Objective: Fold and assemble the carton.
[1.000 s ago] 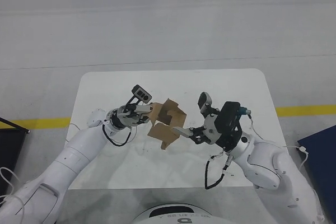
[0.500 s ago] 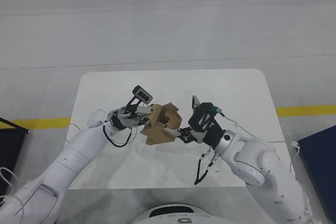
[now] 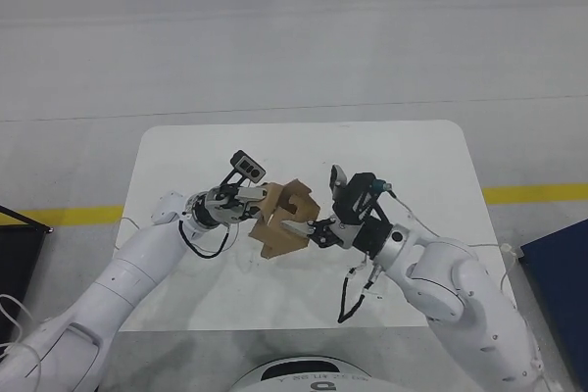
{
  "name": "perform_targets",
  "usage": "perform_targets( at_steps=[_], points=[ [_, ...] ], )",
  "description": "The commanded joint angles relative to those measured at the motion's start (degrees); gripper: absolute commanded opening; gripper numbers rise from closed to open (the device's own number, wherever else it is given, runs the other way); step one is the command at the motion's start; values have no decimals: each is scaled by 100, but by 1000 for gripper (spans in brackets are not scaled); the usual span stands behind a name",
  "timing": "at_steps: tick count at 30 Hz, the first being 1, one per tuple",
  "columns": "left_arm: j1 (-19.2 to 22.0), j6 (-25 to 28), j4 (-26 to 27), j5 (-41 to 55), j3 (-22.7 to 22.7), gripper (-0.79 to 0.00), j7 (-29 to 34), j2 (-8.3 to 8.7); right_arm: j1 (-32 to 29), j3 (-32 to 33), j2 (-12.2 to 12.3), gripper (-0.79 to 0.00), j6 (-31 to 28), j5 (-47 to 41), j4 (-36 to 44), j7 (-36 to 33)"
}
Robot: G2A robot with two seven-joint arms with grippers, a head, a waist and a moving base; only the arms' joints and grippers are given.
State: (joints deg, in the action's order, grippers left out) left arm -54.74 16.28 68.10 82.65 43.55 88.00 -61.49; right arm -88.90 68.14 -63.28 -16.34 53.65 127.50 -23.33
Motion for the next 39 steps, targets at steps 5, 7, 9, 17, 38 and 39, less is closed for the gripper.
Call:
perform_targets(
  at_steps=[5, 7, 9, 17, 38, 39],
  points=[
    [0, 0, -12, -63, -9, -785, 0, 18, -24, 59, 12, 0, -570, -523, -150, 236],
    [-1, 0, -14, -75, -4, -785, 0, 24, 10, 39, 12, 0, -863, -843, -214, 330],
    [-6, 0, -23, -93, -2, -785, 0, 31, 43, 77, 19, 0, -1025, -945, -239, 338],
    [-28, 0, -30, -114, -12, -785, 0, 45, 81, 59, 62, -126, -1619, -731, -167, 166],
    [-72, 0, -166, -412, 89, -785, 0, 80, -80, 513, 116, 0, -1365, -1173, -133, 566],
    [-66, 0, -190, -460, 94, -785, 0, 86, -98, 544, 120, 0, -1388, -1197, -125, 564]
  ],
)
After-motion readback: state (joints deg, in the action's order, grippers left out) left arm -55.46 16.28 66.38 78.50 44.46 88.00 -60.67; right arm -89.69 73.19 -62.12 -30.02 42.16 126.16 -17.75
